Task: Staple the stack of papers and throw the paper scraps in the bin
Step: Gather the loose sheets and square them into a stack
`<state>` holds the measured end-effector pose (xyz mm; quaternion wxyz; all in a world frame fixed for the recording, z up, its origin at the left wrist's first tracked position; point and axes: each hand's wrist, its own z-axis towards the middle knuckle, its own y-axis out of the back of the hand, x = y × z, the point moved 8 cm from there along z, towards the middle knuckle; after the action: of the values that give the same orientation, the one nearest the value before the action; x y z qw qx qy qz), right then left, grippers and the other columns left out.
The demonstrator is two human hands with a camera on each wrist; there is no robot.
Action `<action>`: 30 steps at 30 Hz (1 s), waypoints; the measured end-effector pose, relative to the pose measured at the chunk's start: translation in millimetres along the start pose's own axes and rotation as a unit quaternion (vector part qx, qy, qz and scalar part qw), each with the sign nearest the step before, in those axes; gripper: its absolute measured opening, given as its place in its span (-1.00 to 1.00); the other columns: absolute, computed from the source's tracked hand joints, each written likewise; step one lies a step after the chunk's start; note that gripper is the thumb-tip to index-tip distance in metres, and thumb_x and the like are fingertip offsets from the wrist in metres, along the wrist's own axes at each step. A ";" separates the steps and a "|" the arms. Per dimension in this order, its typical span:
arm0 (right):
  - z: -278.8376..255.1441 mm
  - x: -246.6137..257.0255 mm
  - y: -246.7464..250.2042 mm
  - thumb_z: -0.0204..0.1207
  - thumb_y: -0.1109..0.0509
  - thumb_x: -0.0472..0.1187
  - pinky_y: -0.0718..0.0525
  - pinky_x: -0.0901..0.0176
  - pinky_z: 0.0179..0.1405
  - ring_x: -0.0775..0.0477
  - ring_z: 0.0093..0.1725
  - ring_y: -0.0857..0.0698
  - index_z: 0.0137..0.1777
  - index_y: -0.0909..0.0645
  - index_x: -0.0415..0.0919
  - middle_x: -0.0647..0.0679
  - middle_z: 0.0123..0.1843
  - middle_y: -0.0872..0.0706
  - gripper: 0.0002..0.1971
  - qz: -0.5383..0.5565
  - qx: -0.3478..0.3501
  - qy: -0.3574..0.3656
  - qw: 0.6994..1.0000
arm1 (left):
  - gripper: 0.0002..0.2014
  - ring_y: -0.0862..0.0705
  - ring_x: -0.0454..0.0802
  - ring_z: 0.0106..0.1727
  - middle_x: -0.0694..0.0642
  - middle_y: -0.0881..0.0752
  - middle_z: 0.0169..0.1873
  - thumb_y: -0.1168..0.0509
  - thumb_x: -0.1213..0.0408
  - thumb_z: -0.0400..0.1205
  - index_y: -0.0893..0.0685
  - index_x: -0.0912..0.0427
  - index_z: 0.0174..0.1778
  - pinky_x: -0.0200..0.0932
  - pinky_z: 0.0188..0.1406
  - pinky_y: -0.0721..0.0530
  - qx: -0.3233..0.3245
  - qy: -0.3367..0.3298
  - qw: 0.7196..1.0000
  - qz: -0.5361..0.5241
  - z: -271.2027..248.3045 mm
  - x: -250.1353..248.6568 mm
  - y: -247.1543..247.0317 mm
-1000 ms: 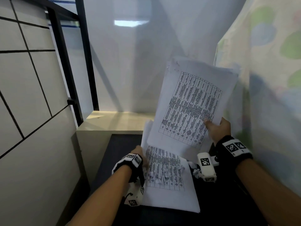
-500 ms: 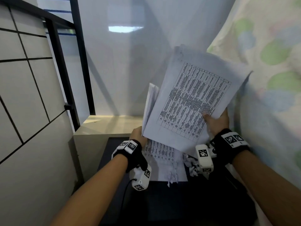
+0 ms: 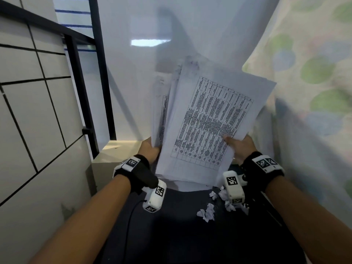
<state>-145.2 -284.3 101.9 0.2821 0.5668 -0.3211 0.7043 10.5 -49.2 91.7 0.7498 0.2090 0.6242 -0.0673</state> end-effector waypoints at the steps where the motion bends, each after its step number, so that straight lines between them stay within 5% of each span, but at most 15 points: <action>1: 0.4 -1.8 -4.7 0.51 -0.40 -0.38 -0.59 -0.30 0.27 -0.34 0.28 -0.64 0.32 -0.52 -0.41 -0.34 0.22 -0.67 -0.62 -0.001 0.009 -0.006 1.000 | -0.68 -0.63 0.27 0.24 0.37 -0.68 0.18 -0.19 0.52 0.66 -0.53 0.45 0.34 -0.04 0.15 -0.57 0.010 0.006 1.000 -0.005 -1.6 -1.8 0.3; 6: -1.4 -11.1 -27.7 0.50 -0.38 -0.46 -0.53 -0.35 0.38 -0.38 0.33 -0.62 0.32 -0.53 -0.47 -0.40 0.33 -0.63 -0.63 0.006 0.037 -0.001 0.999 | -0.67 -0.58 0.17 -0.03 0.17 -0.63 -0.29 -0.01 0.34 0.73 -0.64 0.45 0.06 -0.09 -0.13 -0.57 0.057 0.052 0.991 -0.113 -6.5 -3.8 -1.9; 9: -0.9 -14.9 -35.0 0.48 -0.42 -0.42 -0.54 -0.35 0.38 -0.34 0.31 -0.64 0.32 -0.54 -0.43 -0.36 0.32 -0.66 -0.60 0.006 0.012 0.019 1.000 | -0.49 -0.58 0.07 0.22 0.12 -0.68 0.09 -0.03 -0.09 0.69 -0.59 0.21 0.31 0.02 0.32 -0.51 0.075 0.059 0.975 -0.199 -8.9 -0.4 1.5; 11: -3.3 -17.2 -40.4 0.48 -0.42 -0.42 -0.54 -0.30 0.40 -0.32 0.33 -0.63 0.34 -0.52 -0.41 -0.33 0.33 -0.65 -0.58 -0.001 0.005 0.033 0.999 | -0.13 -0.47 0.01 0.47 0.02 -0.54 0.42 -0.16 -0.45 0.42 -0.42 0.11 0.51 0.11 0.60 -0.27 0.069 0.010 0.983 -0.170 -6.9 -1.3 8.4; 12: -5.6 -19.5 -44.1 0.48 -0.42 -0.42 -0.54 -0.28 0.41 -0.31 0.33 -0.62 0.36 -0.51 -0.41 -0.33 0.34 -0.65 -0.57 -0.002 0.008 0.039 0.999 | -0.03 -0.45 0.04 0.51 0.08 -0.51 0.48 -0.25 -0.45 0.34 -0.36 0.12 0.56 0.16 0.61 -0.28 0.061 -0.027 0.991 -0.120 -8.1 -2.4 11.9; 15: -15.3 -32.9 -55.1 0.46 -0.43 -0.44 -0.54 -0.28 0.40 -0.31 0.33 -0.63 0.36 -0.52 -0.40 -0.33 0.33 -0.65 -0.56 0.004 0.031 0.028 0.999 | -0.40 -0.59 0.06 0.31 0.20 -0.61 0.34 -0.44 0.27 0.52 -0.40 0.26 0.45 0.04 0.39 -0.56 0.003 -0.095 0.995 -0.005 -9.5 3.5 21.7; 17: -23.5 -44.3 -62.1 0.44 -0.45 -0.45 -0.56 -0.27 0.38 -0.30 0.29 -0.65 0.33 -0.55 -0.38 -0.32 0.30 -0.67 -0.56 0.002 0.057 0.002 0.998 | -0.42 -0.59 0.05 0.23 0.26 -0.63 0.27 -0.42 0.55 0.47 -0.42 0.32 0.41 0.06 0.38 -0.57 -0.017 -0.094 0.995 0.016 -9.9 15.5 26.0; 21: -36.0 -61.9 -75.0 0.36 -0.52 -0.45 -0.62 -0.20 0.31 -0.28 0.20 -0.70 0.25 -0.61 -0.40 -0.35 0.24 -0.71 -0.57 -0.050 0.111 -0.044 0.992 | -0.31 -0.58 0.06 0.16 0.22 -0.63 0.11 -0.53 0.64 0.31 -0.44 0.44 0.36 -0.13 0.25 -0.54 -0.054 -0.053 0.997 0.000 -11.2 38.9 40.5; 27: -32.6 -50.2 -83.3 0.35 -0.56 -0.36 -0.66 -0.25 0.25 -0.21 0.06 -0.72 0.11 -0.68 -0.35 -0.34 0.15 -0.74 -0.68 -0.046 0.090 -0.023 0.995 | -0.35 -0.59 0.05 0.11 0.07 -0.64 -0.02 -0.55 0.51 0.35 -0.46 0.32 0.35 -0.13 0.19 -0.58 -0.065 -0.078 0.992 -0.071 -11.0 22.8 48.8; 30: -33.2 -48.4 -85.1 0.31 -0.59 -0.37 -0.68 -0.16 0.22 -0.20 0.05 -0.73 -0.03 -0.68 -0.22 -0.31 0.14 -0.75 -0.75 -0.044 0.115 -0.032 0.992 | -0.35 -0.59 0.01 0.09 -0.11 -0.62 -0.13 -0.56 0.48 0.35 -0.45 0.21 0.33 -0.26 -0.01 -0.60 -0.059 -0.081 0.992 -0.076 -13.9 17.1 54.1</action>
<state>-91.3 -206.2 60.8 0.2350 0.6313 -0.2215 0.7051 21.1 7.9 85.8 0.8016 0.1099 0.5785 -0.1040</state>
